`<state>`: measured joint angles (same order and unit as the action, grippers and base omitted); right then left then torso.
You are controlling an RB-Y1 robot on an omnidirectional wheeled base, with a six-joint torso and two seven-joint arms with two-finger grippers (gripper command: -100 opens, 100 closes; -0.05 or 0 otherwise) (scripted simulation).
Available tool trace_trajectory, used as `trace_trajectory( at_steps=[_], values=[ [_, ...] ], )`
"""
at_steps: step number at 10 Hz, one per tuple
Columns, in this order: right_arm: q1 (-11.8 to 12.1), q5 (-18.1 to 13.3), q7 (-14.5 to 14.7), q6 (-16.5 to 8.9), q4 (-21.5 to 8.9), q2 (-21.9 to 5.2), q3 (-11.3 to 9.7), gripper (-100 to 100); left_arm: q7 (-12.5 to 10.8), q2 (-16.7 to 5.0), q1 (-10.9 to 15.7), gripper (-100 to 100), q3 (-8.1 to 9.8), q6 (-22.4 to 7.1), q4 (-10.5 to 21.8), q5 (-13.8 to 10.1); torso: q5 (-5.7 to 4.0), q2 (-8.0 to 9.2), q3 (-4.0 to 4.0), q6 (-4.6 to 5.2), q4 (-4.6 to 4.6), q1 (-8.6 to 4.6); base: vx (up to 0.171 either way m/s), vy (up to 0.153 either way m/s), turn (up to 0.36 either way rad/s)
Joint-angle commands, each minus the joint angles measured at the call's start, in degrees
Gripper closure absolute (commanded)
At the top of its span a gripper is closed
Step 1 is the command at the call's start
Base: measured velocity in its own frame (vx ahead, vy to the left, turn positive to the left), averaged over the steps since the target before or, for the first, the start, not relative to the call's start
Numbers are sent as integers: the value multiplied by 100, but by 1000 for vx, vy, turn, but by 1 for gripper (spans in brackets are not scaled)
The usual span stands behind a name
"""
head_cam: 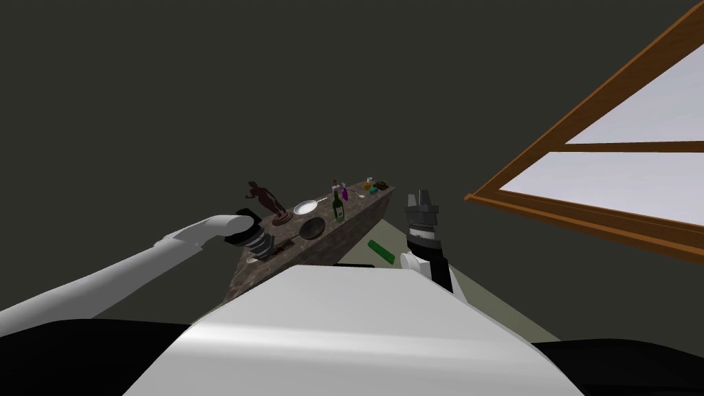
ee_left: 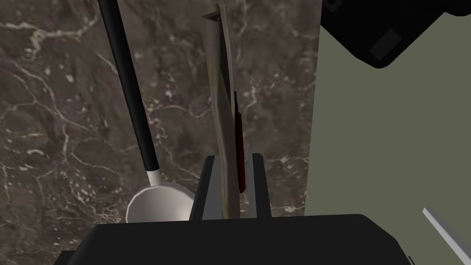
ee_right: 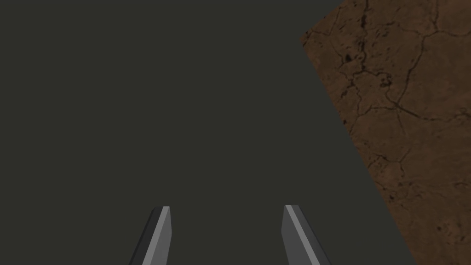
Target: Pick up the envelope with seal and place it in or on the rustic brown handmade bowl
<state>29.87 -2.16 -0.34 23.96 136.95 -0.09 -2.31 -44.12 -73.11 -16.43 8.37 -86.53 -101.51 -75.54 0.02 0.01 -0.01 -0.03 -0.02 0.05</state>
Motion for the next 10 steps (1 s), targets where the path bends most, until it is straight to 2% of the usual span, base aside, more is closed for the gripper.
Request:
trace_trajectory(
  at_steps=[1, 2, 5, 10],
  values=[
    [0, 0, 0, 0, 0, 0, 0, 0, 0, 0, 0, 0, 0, 0, 0, 0, 0, 0, 0, 0, 0, 0, 0, 0, 0],
    [0, 0, 0, 0, 0, 0, 0, 0, -155, -156, 47, 100, 108, -144, -91, -171, -1, 0, 0, 0, 0, -2, 27, -40, -25],
    [1, 0, 0, 0, 0, 1, -1, 0, -446, -442, 140, 100, 312, -409, -253, -488, -15, -32, -17, 7, -4, -51, 74, -90, -25],
    [1, 0, 0, 0, 0, 1, -1, 0, -939, -918, 308, 100, 667, -842, -501, -1016, -3, -54, -32, 27, -12, -60, 77, -75, -20]
  ],
)
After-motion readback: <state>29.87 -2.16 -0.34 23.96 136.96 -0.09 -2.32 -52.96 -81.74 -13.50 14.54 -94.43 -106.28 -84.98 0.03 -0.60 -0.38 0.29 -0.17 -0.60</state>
